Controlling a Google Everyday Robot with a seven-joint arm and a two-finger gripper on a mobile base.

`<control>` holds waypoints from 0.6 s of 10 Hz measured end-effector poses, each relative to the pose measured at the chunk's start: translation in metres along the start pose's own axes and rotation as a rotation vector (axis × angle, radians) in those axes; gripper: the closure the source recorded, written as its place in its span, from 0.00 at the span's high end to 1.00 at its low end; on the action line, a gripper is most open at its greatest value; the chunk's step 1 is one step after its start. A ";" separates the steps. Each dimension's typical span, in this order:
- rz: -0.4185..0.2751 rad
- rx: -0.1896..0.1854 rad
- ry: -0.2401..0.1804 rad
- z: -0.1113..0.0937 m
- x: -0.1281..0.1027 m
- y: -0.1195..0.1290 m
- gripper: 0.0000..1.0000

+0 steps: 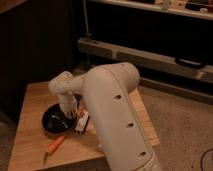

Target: Push the ceramic bowl across the table

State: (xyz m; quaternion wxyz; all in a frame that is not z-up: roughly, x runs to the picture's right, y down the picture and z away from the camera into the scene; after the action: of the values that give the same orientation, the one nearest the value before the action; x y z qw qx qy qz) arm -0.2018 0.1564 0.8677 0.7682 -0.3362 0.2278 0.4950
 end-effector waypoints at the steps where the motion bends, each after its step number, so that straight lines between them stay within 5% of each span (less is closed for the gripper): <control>1: 0.014 0.002 0.001 0.000 0.001 -0.004 0.00; 6: 0.102 0.013 0.003 -0.001 0.006 -0.032 0.00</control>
State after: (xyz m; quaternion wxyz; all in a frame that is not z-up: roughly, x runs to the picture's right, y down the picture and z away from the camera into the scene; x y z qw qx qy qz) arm -0.1699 0.1500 0.8718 0.7438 -0.3198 0.2488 0.5316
